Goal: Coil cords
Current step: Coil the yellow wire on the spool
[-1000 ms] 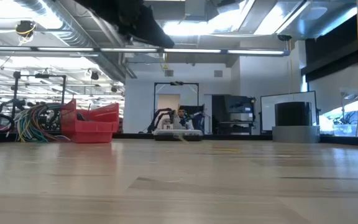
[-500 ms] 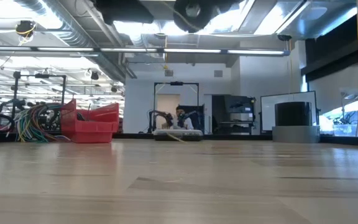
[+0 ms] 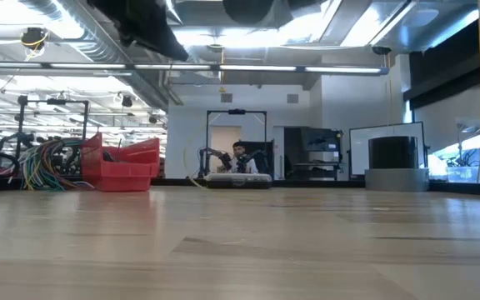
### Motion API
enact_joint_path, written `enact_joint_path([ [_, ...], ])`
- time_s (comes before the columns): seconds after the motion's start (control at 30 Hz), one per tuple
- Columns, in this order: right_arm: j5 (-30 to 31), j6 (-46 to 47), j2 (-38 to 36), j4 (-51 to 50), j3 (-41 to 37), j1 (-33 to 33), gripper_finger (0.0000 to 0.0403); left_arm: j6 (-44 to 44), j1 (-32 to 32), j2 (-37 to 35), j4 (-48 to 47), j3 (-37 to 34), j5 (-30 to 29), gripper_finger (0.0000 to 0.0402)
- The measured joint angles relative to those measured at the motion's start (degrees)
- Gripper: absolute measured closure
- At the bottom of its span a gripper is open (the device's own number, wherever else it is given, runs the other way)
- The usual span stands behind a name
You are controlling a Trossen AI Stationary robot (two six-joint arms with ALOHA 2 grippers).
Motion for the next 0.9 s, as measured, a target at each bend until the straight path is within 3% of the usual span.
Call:
enact_joint_path([
  [0.1, 0.18, 0.31, 0.48, -1.93, 0.00, 0.02, 0.0400, 0.12, 0.32, -0.41, 2.23, 0.00, -1.16, 0.0398],
  [0.37, 9.00, -0.33, 4.96, -3.77, -0.02, -0.04, 0.0400, 2.59, -1.92, -1.79, 7.66, 0.04, -0.71, 0.0399],
  [0.5, 10.52, -0.56, 7.67, -2.79, -0.04, -0.02, 0.0400, 2.75, -2.56, -2.06, 9.95, 0.07, -0.71, 0.0397],
  [0.7, 22.85, -0.60, 11.91, 2.21, -0.07, -0.02, 0.0400, 1.42, -2.67, -0.39, 12.84, 0.07, 2.97, 0.0399],
  [0.9, 27.56, -1.14, 15.22, 11.56, -0.07, -0.04, 0.0400, 1.39, -3.05, 4.68, 16.74, 0.09, 5.64, 0.0399],
])
